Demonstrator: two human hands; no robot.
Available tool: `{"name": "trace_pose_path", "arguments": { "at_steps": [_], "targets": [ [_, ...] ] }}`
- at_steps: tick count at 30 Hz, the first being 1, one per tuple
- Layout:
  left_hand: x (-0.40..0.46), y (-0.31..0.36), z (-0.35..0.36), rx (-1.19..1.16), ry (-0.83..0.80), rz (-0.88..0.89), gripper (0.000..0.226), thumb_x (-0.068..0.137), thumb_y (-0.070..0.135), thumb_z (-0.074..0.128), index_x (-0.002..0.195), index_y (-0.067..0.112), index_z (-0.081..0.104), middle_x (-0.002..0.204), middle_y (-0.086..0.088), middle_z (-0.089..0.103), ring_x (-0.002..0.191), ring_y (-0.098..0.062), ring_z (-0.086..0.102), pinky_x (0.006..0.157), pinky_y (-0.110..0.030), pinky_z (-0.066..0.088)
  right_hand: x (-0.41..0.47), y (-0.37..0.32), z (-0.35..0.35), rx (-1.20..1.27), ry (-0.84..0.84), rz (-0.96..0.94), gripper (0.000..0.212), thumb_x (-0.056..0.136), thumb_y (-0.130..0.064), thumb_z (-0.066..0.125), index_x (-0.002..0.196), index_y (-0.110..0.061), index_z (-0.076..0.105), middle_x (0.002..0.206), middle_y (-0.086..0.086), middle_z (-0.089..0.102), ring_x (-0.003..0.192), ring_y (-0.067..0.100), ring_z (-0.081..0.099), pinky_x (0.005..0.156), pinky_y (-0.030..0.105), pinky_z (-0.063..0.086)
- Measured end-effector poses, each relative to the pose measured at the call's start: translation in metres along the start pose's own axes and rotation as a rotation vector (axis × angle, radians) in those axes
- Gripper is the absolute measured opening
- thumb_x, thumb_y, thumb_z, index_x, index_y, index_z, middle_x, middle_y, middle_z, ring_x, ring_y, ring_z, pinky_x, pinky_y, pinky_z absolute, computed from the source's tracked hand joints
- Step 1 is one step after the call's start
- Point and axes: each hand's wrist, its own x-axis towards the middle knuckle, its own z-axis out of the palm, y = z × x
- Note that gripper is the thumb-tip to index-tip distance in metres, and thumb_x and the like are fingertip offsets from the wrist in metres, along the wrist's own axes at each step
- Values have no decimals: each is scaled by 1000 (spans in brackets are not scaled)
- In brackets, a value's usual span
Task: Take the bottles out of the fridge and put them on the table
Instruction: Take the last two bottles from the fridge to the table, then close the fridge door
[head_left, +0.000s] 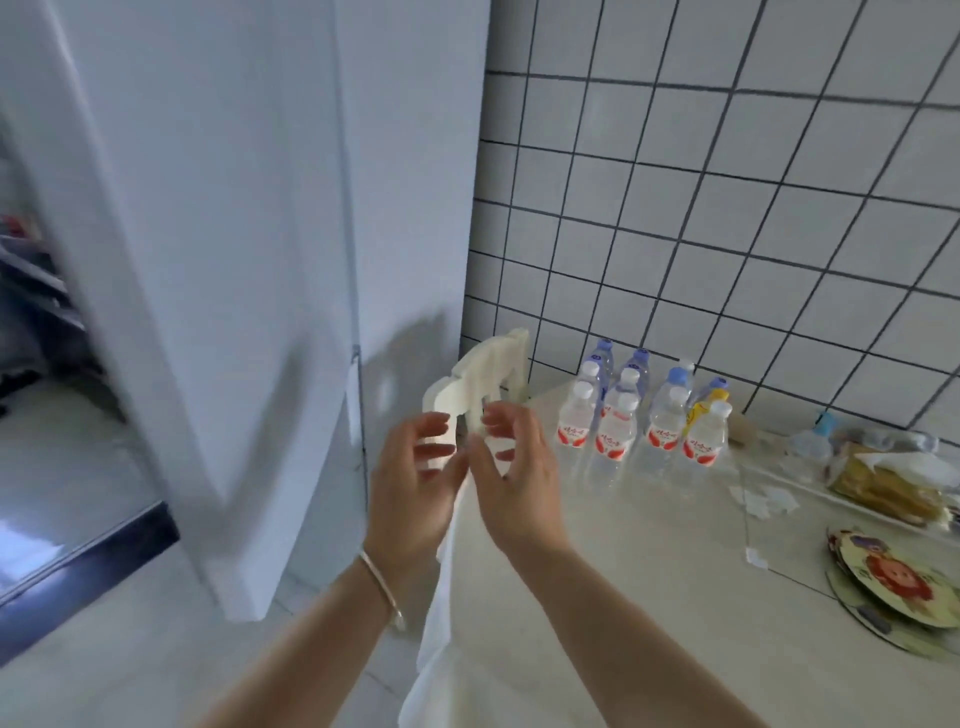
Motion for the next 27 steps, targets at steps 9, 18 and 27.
{"name": "trace_pose_path", "arguments": {
  "at_steps": [9,18,27],
  "targets": [
    [-22,36,-122,249,230,575,21,80,10,56,100,14,58,94,4,58,85,0,56,70,-11,45,-24,-121,67,435,-133,-39,9,93,-21,53,98,-28,55,91,-15,59,85,-6,56,76,15,48],
    [22,14,-195,329,381,470,48,66,38,70,101,16,45,102,3,38,89,-29,53,74,-45,50,-27,-164,144,490,-20,93,12,86,-34,55,82,-26,47,80,-6,48,73,8,48,70,23,42],
    [65,-13,-287,284,284,425,57,64,52,66,103,18,44,102,14,33,86,-24,55,68,-38,49,-31,-198,239,445,17,41,21,80,-44,57,74,-29,45,75,-5,47,71,14,47,69,32,44]
  ]
}}
